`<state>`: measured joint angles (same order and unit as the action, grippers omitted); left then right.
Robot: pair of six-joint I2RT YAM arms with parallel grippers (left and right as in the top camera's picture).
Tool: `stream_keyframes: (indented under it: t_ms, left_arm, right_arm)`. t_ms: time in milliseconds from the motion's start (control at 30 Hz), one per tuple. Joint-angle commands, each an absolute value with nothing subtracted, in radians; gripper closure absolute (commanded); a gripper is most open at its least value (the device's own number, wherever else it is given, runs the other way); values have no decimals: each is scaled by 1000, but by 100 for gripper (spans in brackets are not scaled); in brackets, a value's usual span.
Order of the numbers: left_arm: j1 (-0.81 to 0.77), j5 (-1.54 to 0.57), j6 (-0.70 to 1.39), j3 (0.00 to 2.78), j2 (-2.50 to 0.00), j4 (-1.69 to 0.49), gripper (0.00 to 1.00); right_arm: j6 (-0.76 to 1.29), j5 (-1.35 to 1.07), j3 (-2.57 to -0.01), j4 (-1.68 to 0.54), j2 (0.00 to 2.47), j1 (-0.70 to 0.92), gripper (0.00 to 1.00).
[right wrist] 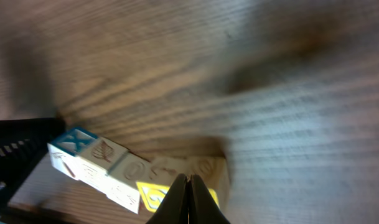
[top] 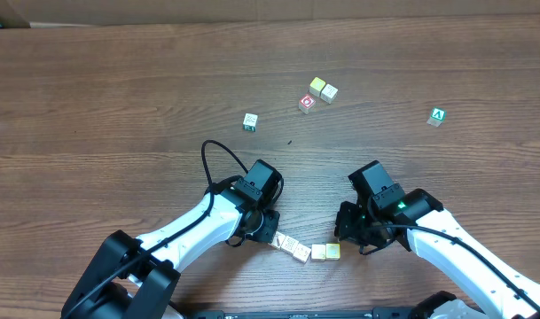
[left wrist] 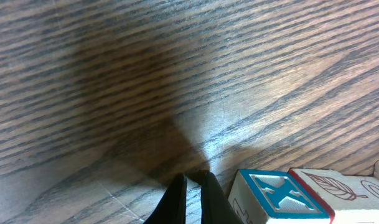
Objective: Flip 5 blocks
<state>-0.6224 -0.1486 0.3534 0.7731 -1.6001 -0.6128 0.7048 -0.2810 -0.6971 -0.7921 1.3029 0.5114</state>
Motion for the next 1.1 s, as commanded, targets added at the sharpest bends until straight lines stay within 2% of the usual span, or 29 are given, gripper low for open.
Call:
stream_keyframes:
  t_ms: [0,167,467,667,867,1067]
  left_arm:
    - [-627,-98,376,758,-1614,-624,96]
    - [-627,-104,383,759,-1614,-627,96]
    - [-627,-5,434,860,-1518,-749,96]
    - [-652,-41,493,845,-1378,-864,96]
    - [-771,-231,524,756,-1353,-839,96]
    - [-947,-257,653,696,-1354,-756,96]
  right_arm:
    - [652,-275,-691,-762,1304,517,96]
    - [541,-373,-707,-736,1304,517,96]
    - [496,-373,-864,-949,1271,517,96]
    - [527,-303,-936,-1059,1227,502,96]
    - [526,-288,-1080,-1174,1223,439,96]
    - [540,-288,-1164,-1217,1223,411,96]
